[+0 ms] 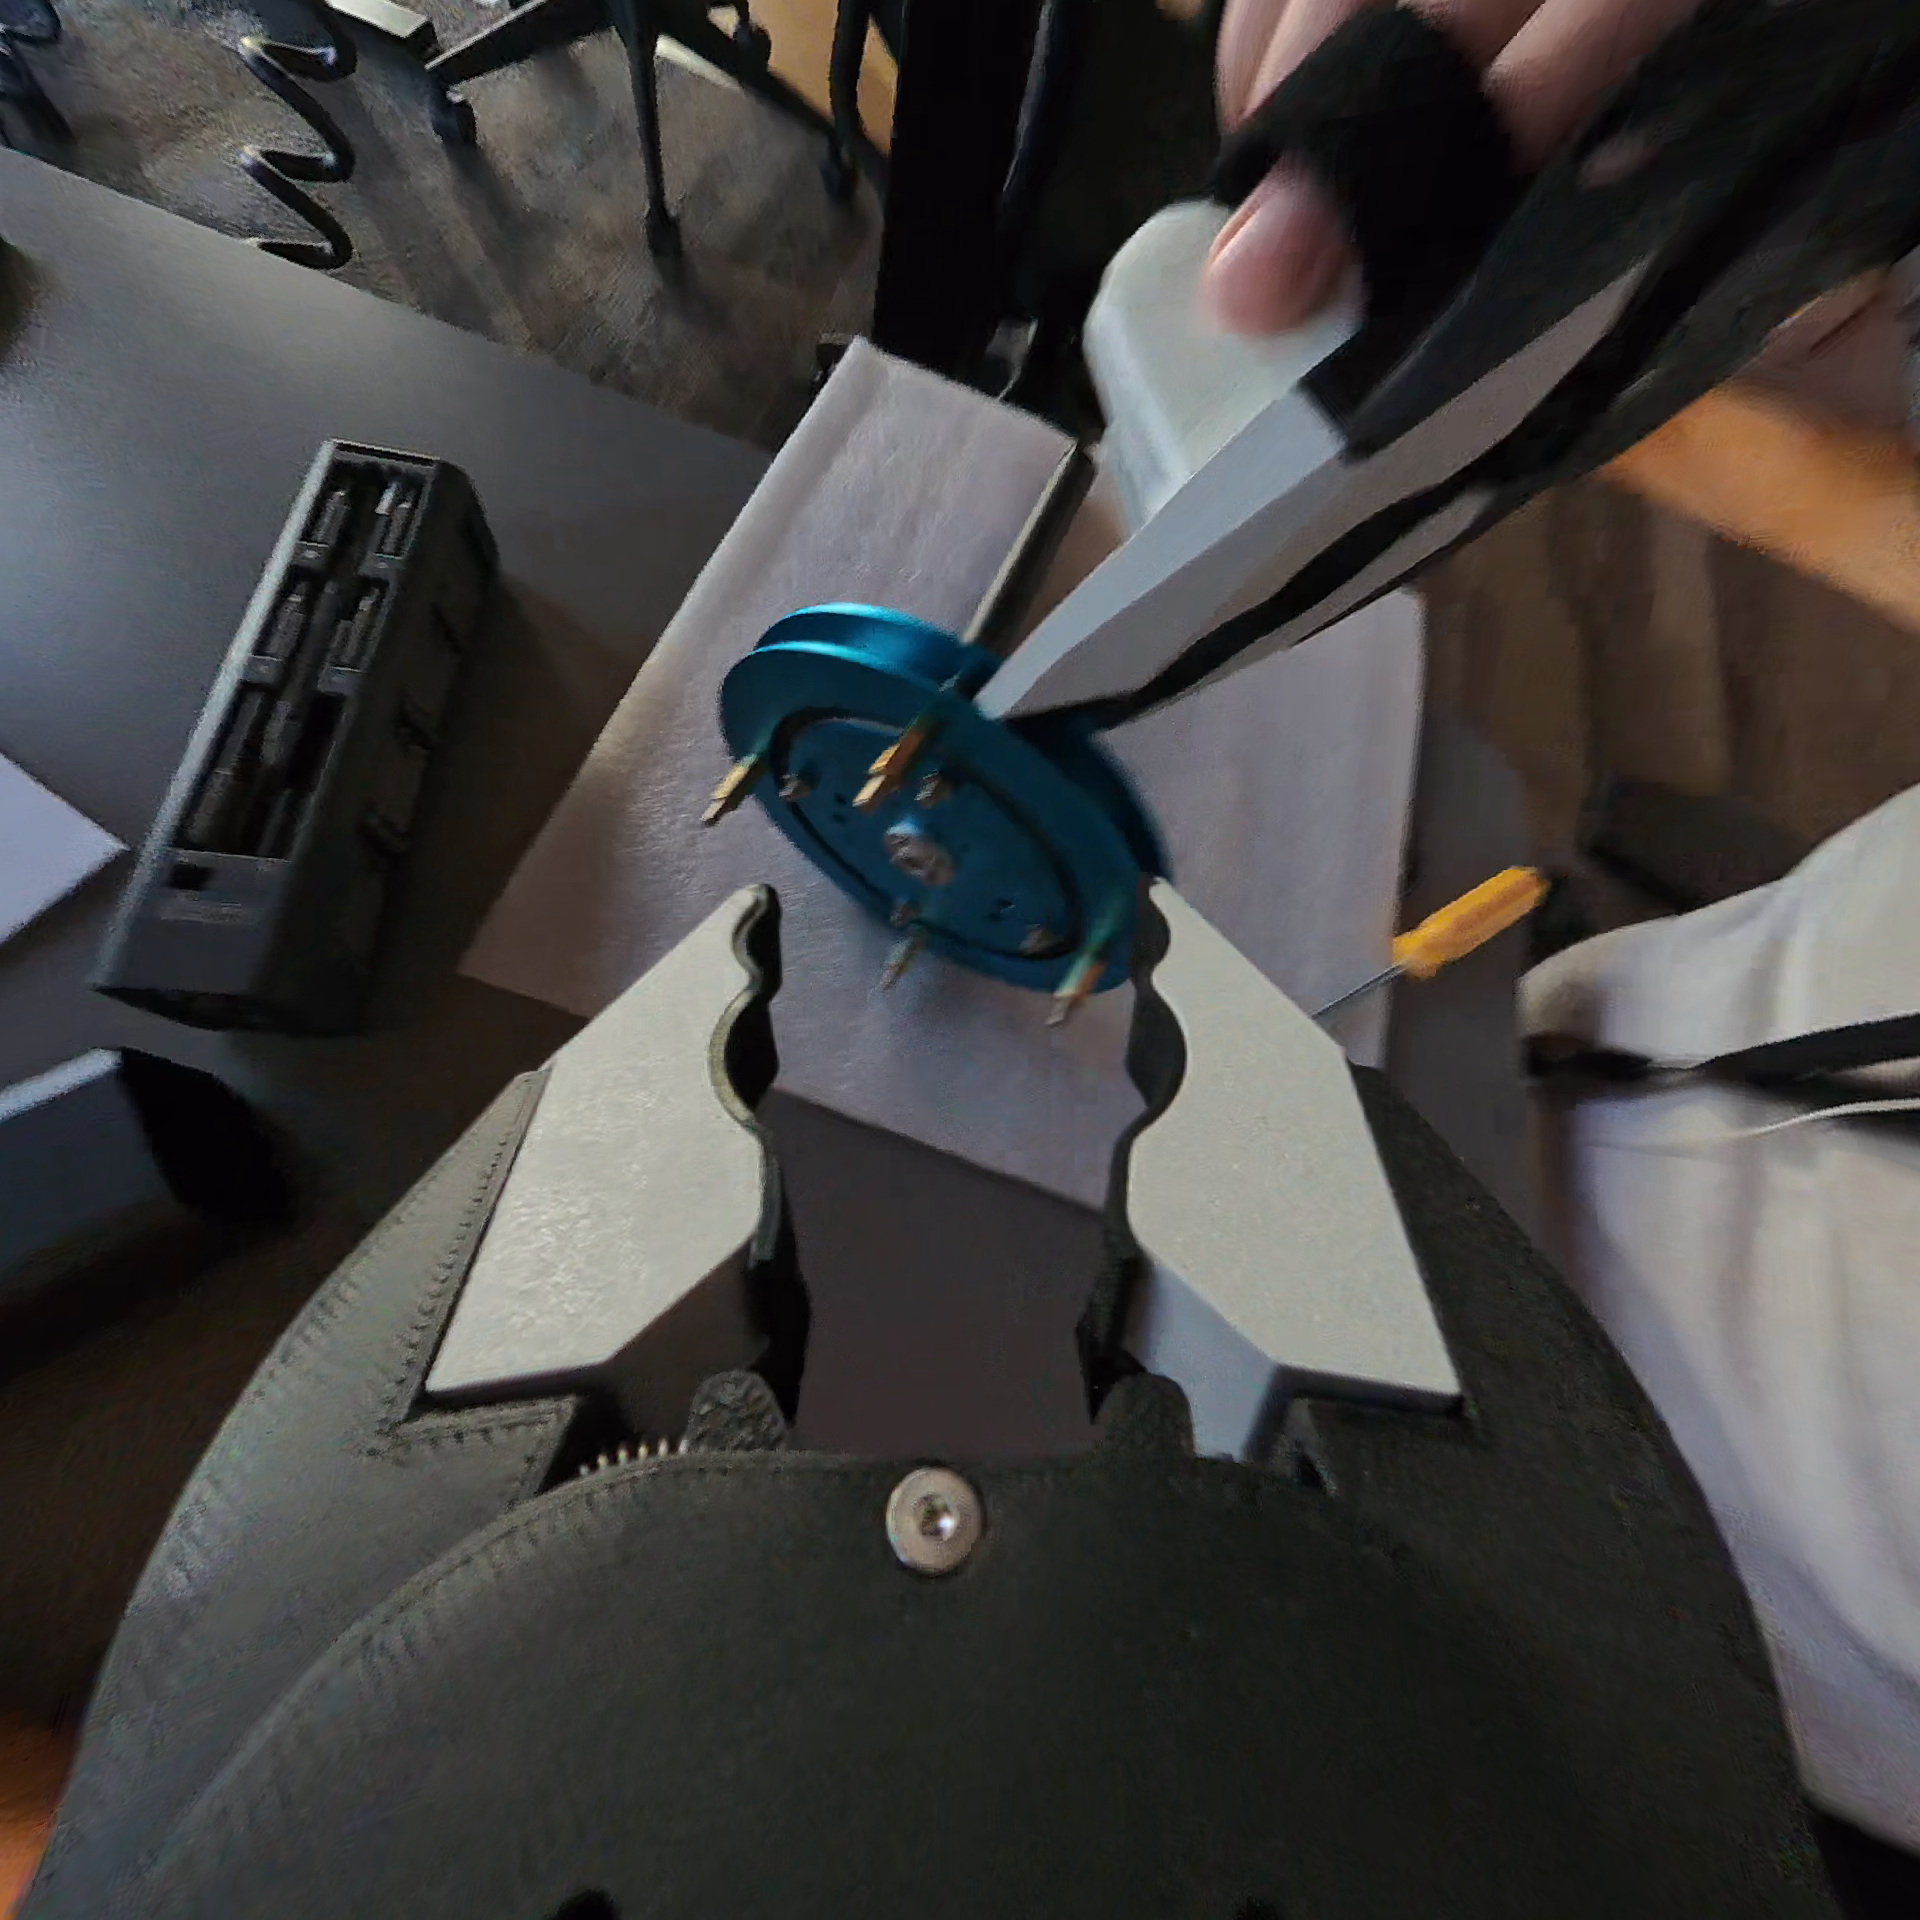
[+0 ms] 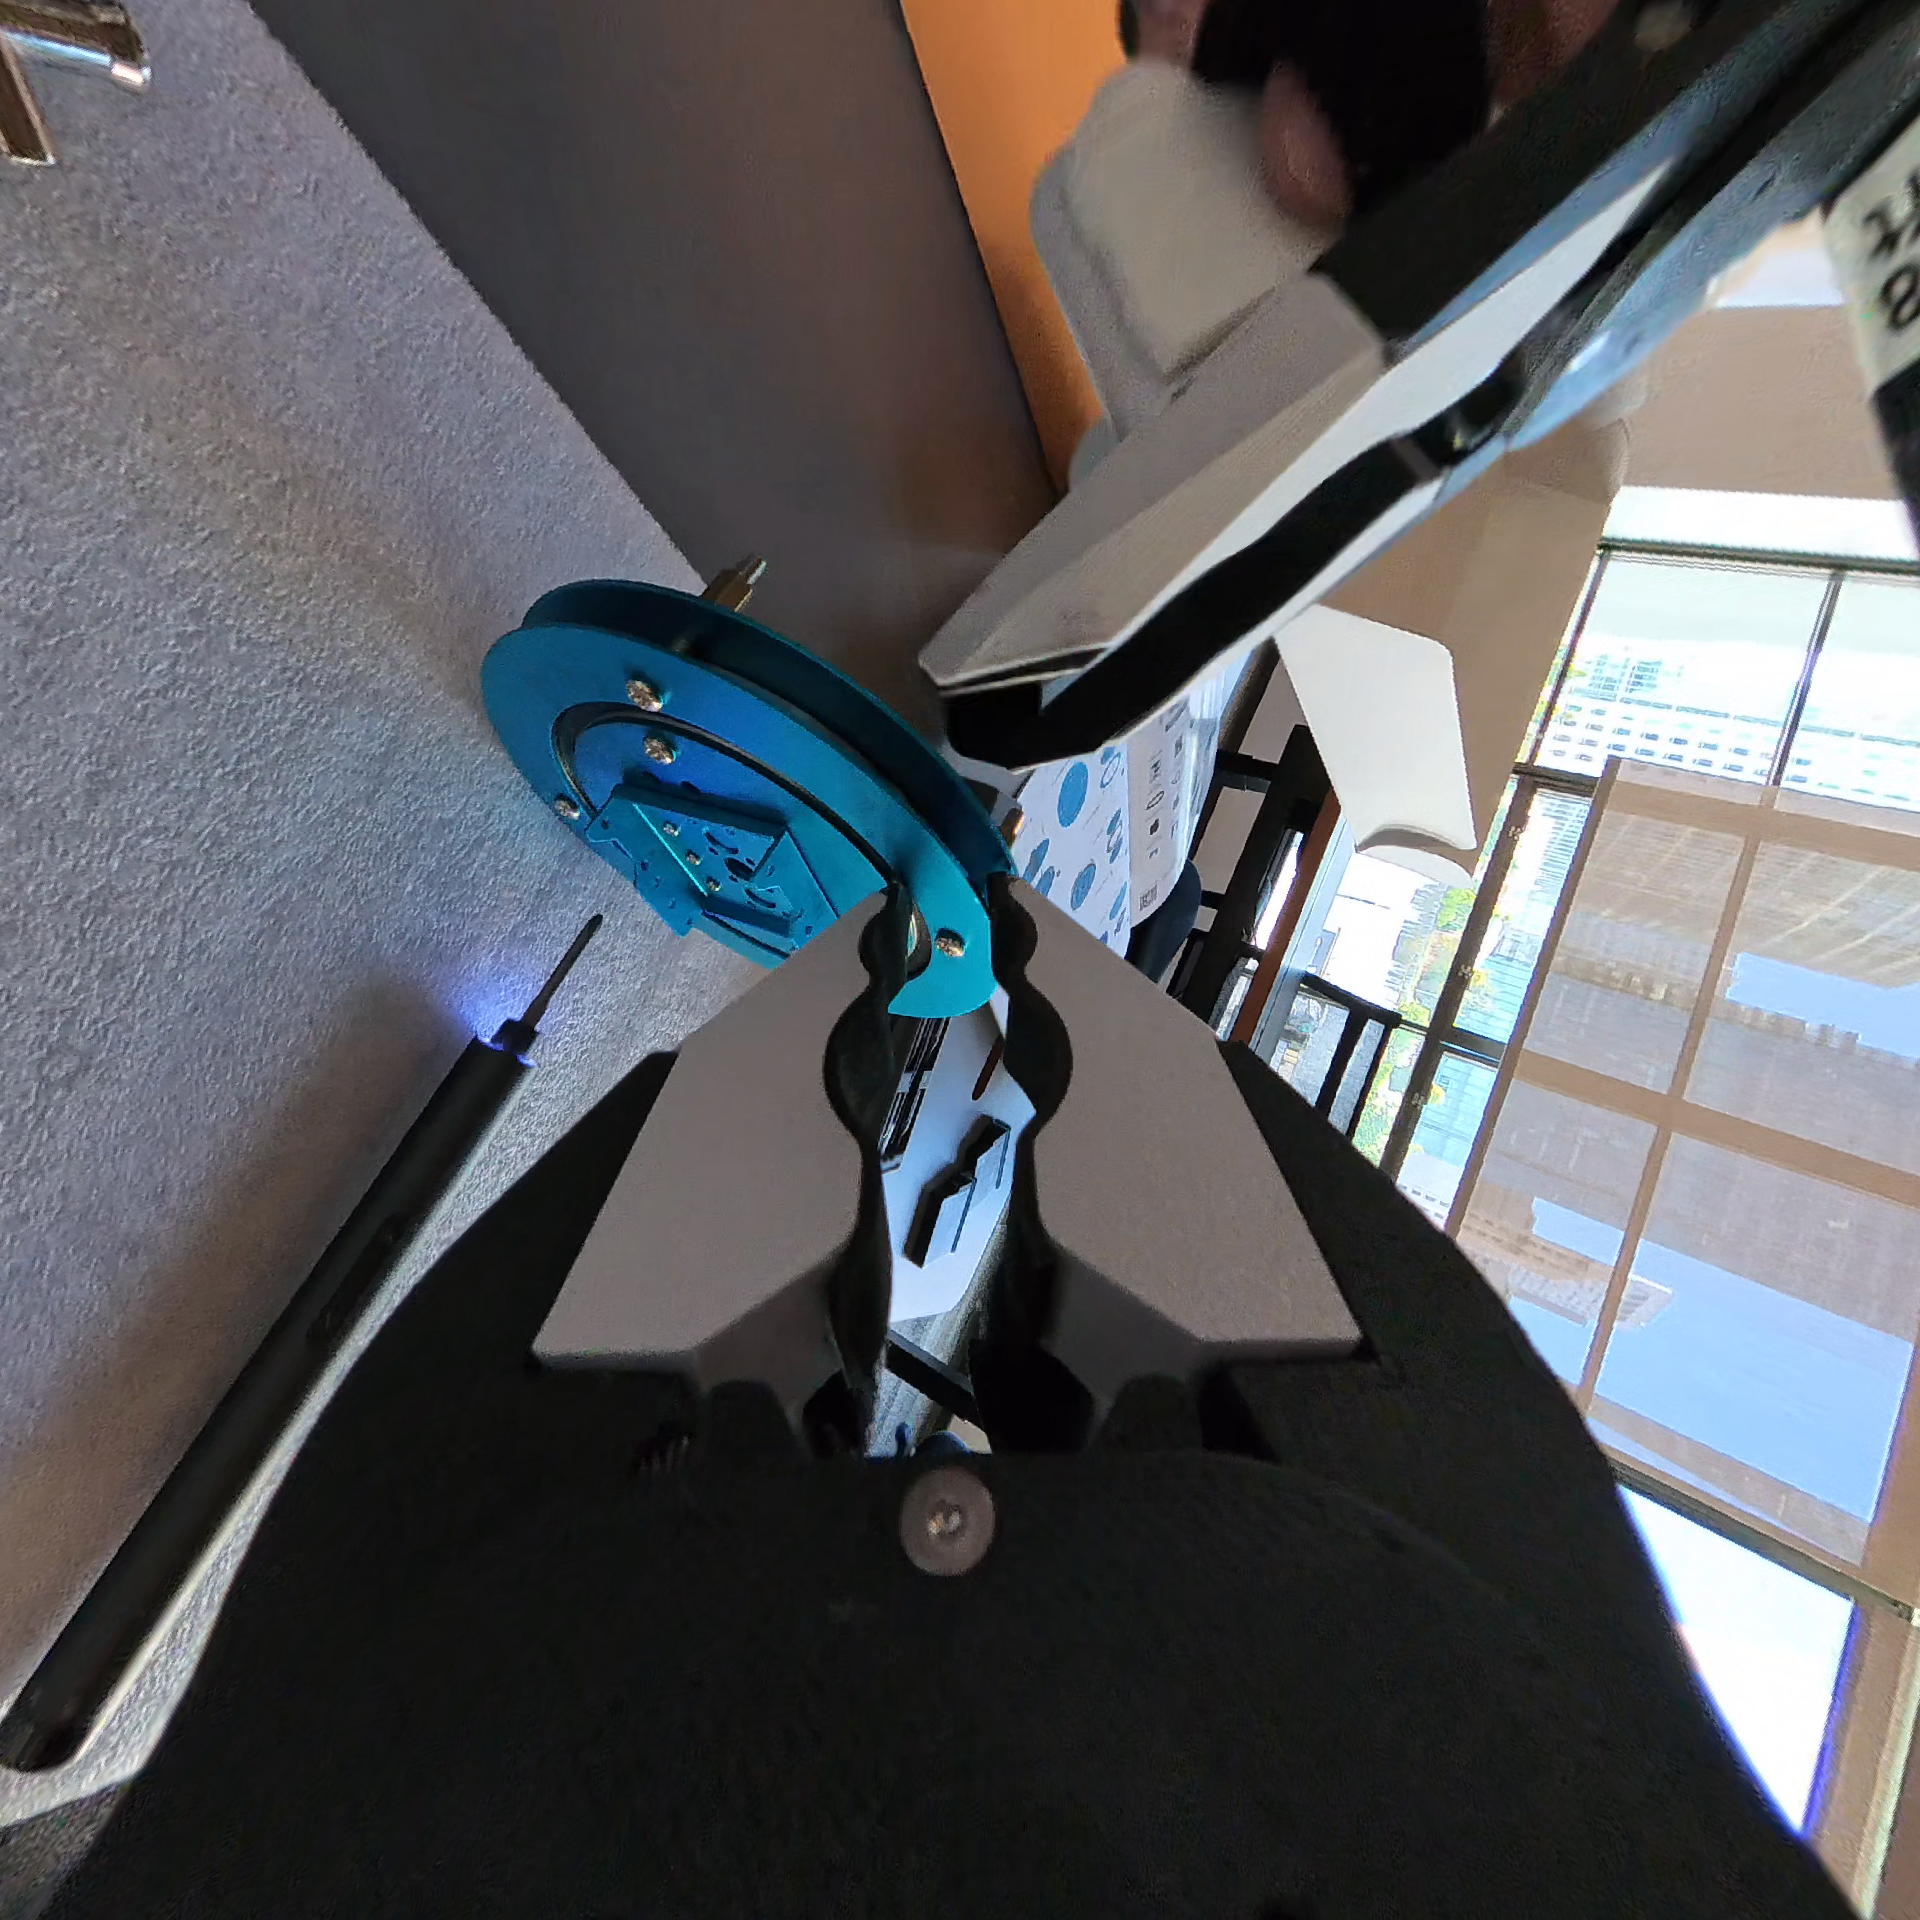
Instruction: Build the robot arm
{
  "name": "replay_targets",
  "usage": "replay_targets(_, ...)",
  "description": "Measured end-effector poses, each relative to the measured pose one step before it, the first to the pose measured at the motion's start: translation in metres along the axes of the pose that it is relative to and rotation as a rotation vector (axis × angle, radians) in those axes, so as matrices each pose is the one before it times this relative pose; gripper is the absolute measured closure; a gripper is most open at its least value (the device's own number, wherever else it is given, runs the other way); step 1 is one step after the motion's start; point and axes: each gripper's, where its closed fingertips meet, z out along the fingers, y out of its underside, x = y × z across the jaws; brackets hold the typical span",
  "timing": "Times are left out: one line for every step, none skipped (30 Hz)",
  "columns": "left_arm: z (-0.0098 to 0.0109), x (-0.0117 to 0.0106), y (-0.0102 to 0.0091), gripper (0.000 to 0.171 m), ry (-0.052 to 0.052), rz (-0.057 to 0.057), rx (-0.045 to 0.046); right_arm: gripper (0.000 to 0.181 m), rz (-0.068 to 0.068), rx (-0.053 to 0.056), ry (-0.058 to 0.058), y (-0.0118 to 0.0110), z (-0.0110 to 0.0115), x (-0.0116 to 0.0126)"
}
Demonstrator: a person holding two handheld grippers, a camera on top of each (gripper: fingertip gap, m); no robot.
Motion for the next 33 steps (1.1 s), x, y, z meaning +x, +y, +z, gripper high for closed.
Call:
replay_targets(-0.00004, 0.00721, -0.00390, 0.103, -0.0090, -0.0346, 0.04177, 0.167, 0.0044, 0.0015, 0.0056, -0.00044, 0.00068, 0.00062)
replay_targets(0.00143, 0.00384, -0.00195, 0.102, -0.0339, -0.0189, 0.03307, 0.167, 0.0080, 0.0019, 0.0044, -0.00037, 0.00049, 0.00040)
replay_targets(0.00273, 0.00173, 0.00088, 0.103, -0.0468, -0.0160, 0.01846, 0.166, 0.0111, 0.0032, 0.0034, -0.00053, 0.00029, 0.00033)
replay_targets(0.00369, 0.00210, 0.00237, 0.105, -0.0382, -0.0198, 0.01173, 0.166, 0.0105, 0.0021, 0.0030, -0.00035, 0.00008, 0.00034)
replay_targets(0.00418, 0.00406, 0.00252, 0.107, -0.0188, -0.0258, 0.01096, 0.166, 0.0108, 0.0015, 0.0035, -0.00042, 0.00024, 0.00040)
replay_targets(0.00434, 0.00383, 0.00301, 0.112, -0.0103, -0.0280, 0.00708, 0.166, 0.0120, -0.0018, 0.0038, -0.00009, 0.00053, 0.00043)
replay_targets(0.00434, 0.00219, 0.00348, 0.116, -0.0131, -0.0185, -0.00089, 0.166, 0.0123, -0.0031, 0.0044, -0.00033, 0.00050, 0.00040)
replay_targets(0.00426, -0.00038, 0.00374, 0.122, -0.0247, -0.0025, -0.00884, 0.166, 0.0091, -0.0033, 0.0039, -0.00081, 0.00022, 0.00012)
replay_targets(0.00355, -0.00322, 0.00409, 0.125, -0.0397, 0.0123, -0.01684, 0.165, 0.0083, 0.0003, 0.0067, -0.00122, 0.00021, 0.00041)
replay_targets(0.00309, -0.00398, 0.00459, 0.131, -0.0446, 0.0230, -0.02318, 0.165, 0.0160, 0.0023, 0.0069, -0.00101, 0.00045, 0.00043)
replay_targets(0.00223, -0.00261, 0.00353, 0.136, -0.0349, 0.0202, -0.01796, 0.165, 0.0307, -0.0028, 0.0095, 0.00087, 0.00072, 0.00101)
replay_targets(0.00062, -0.00190, 0.00179, 0.138, -0.0262, 0.0114, -0.00765, 0.163, 0.0445, -0.0019, 0.0112, 0.00204, 0.00032, 0.00117)
replay_targets(-0.00080, -0.00324, 0.00141, 0.141, -0.0278, 0.0119, -0.00591, 0.162, 0.0607, -0.0050, 0.0087, 0.00451, -0.00095, 0.00143)
replay_targets(-0.00156, -0.00494, 0.00267, 0.146, -0.0302, 0.0131, -0.01071, 0.162, 0.0879, -0.0085, 0.0083, 0.00687, -0.00188, 0.00215)
replay_targets(-0.00166, -0.00553, 0.00375, 0.150, -0.0220, 0.0031, -0.01421, 0.161, 0.1095, 0.0000, 0.0047, 0.00715, -0.00272, 0.00204)
replay_targets(-0.00141, -0.00445, 0.00388, 0.151, -0.0006, -0.0185, -0.01108, 0.156, 0.1166, 0.0185, -0.0040, 0.00604, -0.00353, 0.00116)
replay_targets(-0.00088, -0.00297, 0.00293, 0.152, 0.0206, -0.0385, -0.00296, 0.155, 0.1368, 0.0278, -0.0117, 0.00618, -0.00344, 0.00064)
replay_targets(-0.00062, -0.00216, 0.00165, 0.153, 0.0339, -0.0500, 0.00528, 0.149, 0.1586, 0.0238, -0.0461, 0.00715, -0.00182, -0.00368)
replay_targets(-0.00041, -0.00175, 0.00036, 0.153, 0.0379, -0.0516, 0.00923, 0.132, 0.1425, 0.0072, -0.0708, 0.00925, -0.00025, -0.00743)
replay_targets(-0.00004, -0.00157, -0.00047, 0.154, 0.0365, -0.0445, 0.01080, 0.117, 0.0933, -0.0117, -0.0789, 0.01264, 0.00091, -0.00949)
replay_targets(-0.00007, -0.00092, -0.00109, 0.154, 0.0373, -0.0404, 0.01066, 0.111, 0.0534, -0.0198, -0.0355, 0.01340, 0.00293, -0.00505)
replay_targets(0.00010, -0.00074, -0.00135, 0.155, 0.0388, -0.0427, 0.00650, 0.107, 0.0138, -0.0296, -0.0082, 0.01318, 0.00396, -0.00277)
replay_targets(-0.00027, -0.00200, -0.00192, 0.156, 0.0290, -0.0426, 0.00698, 0.107, -0.0080, -0.0362, 0.0045, 0.01161, 0.00426, -0.00258)
replay_targets(-0.00070, -0.00314, -0.00273, 0.159, 0.0211, -0.0386, 0.01061, 0.107, -0.0099, -0.0329, 0.0025, 0.00809, 0.00435, -0.00391)
replay_targets(-0.00030, -0.00230, -0.00287, 0.160, 0.0266, -0.0403, 0.00828, 0.107, -0.0037, -0.0220, -0.0070, 0.00390, 0.00424, -0.00570)
replay_targets(-0.00001, -0.00253, -0.00310, 0.160, 0.0245, -0.0464, 0.00518, 0.107, -0.0007, -0.0152, -0.0032, 0.00137, 0.00397, -0.00478)
replay_targets(0.00009, -0.00308, -0.00345, 0.160, 0.0141, -0.0461, 0.00184, 0.106, -0.0002, -0.0160, 0.0026, 0.00092, 0.00396, -0.00329)
replay_targets(0.00030, -0.00283, -0.00291, 0.160, 0.0100, -0.0414, -0.00568, 0.104, -0.0077, -0.0160, -0.0001, 0.00062, 0.00364, -0.00327)
replay_targets(0.00057, -0.00169, -0.00216, 0.159, 0.0126, -0.0353, -0.01221, 0.103, -0.0107, -0.0096, 0.0092, 0.00000, 0.00273, -0.00164)
replay_targets(0.00071, -0.00081, -0.00193, 0.159, 0.0138, -0.0281, -0.01087, 0.103, -0.0109, 0.0002, 0.0184, -0.00118, 0.00070, 0.00041)
replay_targets(0.00056, -0.00055, -0.00182, 0.159, 0.0122, -0.0266, -0.00773, 0.100, -0.0058, 0.0062, 0.0344, -0.00185, -0.00128, 0.00313)
replay_targets(0.00026, -0.00022, -0.00073, 0.159, 0.0130, -0.0282, -0.01026, 0.100, -0.0116, 0.0071, 0.0524, -0.00184, -0.00297, 0.00543)
replay_targets(-0.00008, 0.00071, 0.00050, 0.159, 0.0170, -0.0309, -0.01254, 0.100, -0.0255, 0.0135, 0.0464, -0.00277, -0.00433, 0.00353)
